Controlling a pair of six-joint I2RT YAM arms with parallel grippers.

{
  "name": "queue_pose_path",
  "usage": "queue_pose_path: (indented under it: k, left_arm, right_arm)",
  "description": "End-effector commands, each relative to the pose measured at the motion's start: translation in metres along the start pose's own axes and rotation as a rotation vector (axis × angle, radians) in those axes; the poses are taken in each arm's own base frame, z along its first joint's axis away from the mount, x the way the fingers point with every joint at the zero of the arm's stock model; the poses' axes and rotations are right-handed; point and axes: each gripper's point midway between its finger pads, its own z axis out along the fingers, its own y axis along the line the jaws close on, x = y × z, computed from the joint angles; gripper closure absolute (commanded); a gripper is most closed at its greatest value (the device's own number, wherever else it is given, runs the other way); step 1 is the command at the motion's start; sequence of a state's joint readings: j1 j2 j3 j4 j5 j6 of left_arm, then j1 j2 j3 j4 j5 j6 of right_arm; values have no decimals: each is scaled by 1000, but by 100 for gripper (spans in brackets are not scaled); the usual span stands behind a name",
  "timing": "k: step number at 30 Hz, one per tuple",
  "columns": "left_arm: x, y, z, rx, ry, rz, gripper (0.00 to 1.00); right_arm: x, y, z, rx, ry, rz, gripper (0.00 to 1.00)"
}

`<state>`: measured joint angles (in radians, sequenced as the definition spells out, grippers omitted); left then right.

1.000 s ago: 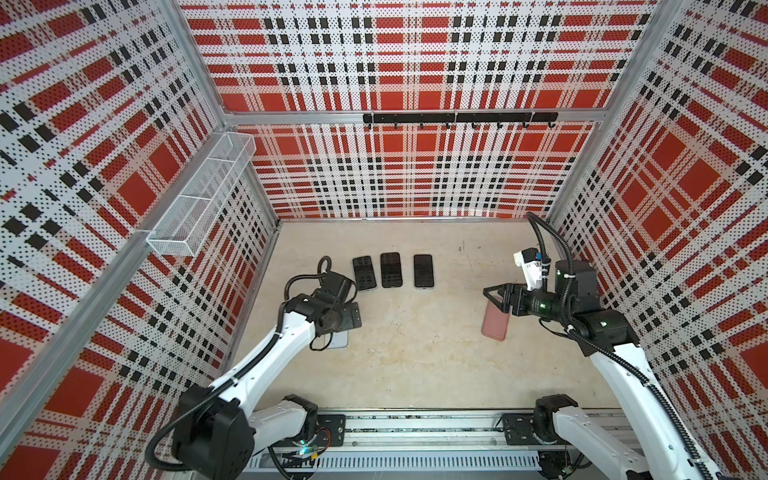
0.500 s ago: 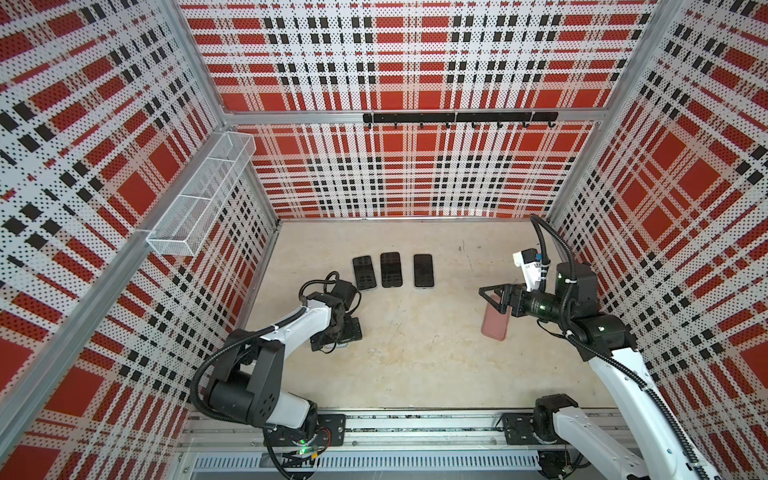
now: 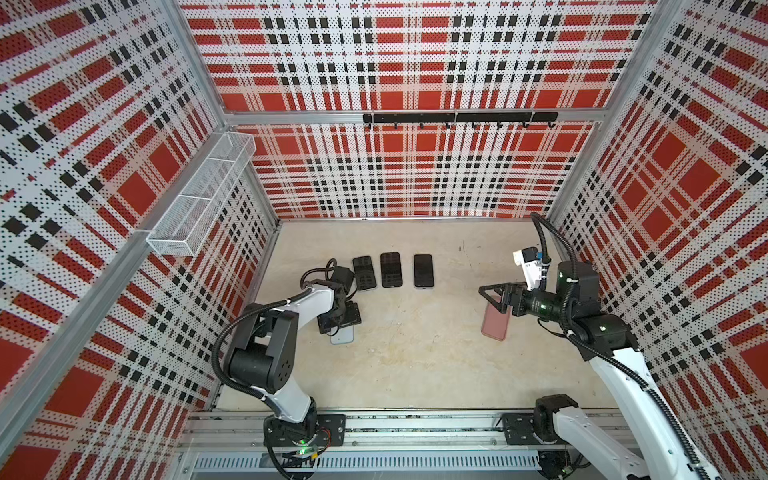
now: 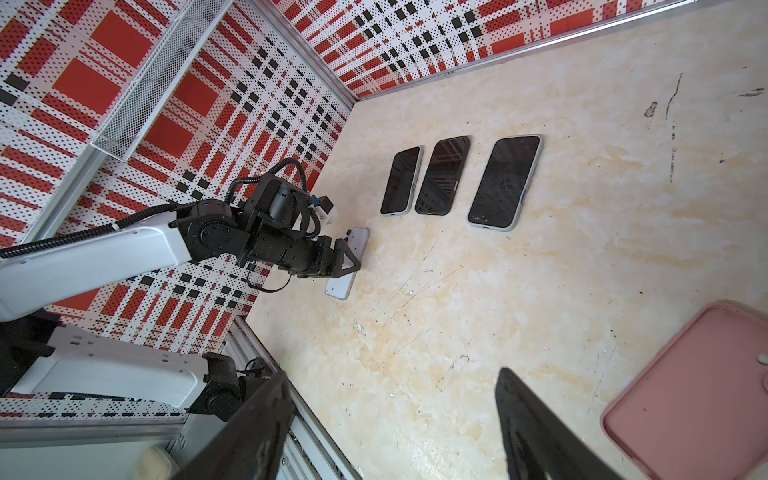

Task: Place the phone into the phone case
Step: 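Close the left gripper on the white phone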

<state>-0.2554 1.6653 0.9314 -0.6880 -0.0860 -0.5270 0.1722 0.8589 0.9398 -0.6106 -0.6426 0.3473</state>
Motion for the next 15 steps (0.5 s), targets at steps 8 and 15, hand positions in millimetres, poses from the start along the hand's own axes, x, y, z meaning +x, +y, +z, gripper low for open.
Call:
queue_pose_path:
  k: [8,15]
  left_arm:
    - [21,-24,3,-83,-13,193,36]
    - [46,-72,-17,-27,-102,361,37]
  right_arm:
    - [-15,5,-8,21,-49,-46,22]
    - [-9,-21,1,129,4,17,22]
